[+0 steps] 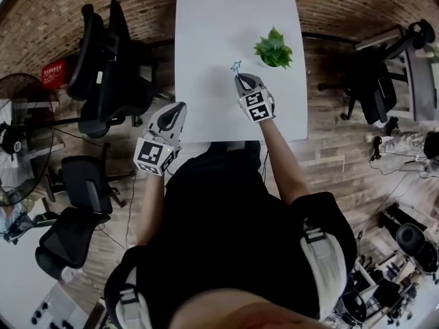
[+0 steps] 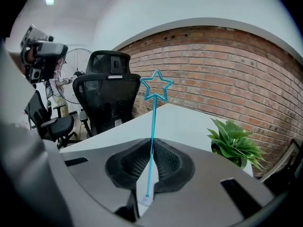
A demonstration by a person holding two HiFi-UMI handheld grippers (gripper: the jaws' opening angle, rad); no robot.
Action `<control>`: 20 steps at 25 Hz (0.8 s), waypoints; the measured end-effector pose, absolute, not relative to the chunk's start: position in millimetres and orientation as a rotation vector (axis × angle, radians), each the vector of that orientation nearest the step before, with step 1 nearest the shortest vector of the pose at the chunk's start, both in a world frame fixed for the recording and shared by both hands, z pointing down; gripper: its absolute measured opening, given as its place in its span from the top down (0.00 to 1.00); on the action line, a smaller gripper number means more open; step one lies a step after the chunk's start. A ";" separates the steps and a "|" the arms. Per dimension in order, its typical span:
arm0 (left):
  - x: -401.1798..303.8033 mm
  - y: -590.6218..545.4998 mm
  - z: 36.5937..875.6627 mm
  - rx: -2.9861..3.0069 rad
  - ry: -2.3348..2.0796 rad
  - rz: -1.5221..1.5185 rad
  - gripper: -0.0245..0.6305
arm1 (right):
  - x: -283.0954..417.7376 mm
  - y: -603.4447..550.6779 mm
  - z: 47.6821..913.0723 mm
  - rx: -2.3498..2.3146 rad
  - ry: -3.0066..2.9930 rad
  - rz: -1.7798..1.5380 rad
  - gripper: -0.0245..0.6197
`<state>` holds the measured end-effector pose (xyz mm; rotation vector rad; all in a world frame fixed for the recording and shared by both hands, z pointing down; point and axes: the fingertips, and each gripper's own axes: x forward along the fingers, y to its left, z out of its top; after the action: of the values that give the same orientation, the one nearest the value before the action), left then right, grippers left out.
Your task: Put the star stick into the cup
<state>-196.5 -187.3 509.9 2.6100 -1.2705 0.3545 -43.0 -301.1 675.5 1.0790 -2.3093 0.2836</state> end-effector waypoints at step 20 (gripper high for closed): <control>-195.0 -193.8 505.0 2.642 -1.241 0.334 0.93 | -40.3 -288.8 670.5 1.114 -2.296 0.276 0.84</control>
<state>-195.0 -193.8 505.0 2.6423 -1.2413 0.3339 -40.3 -288.8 670.5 1.1136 -2.2962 0.2756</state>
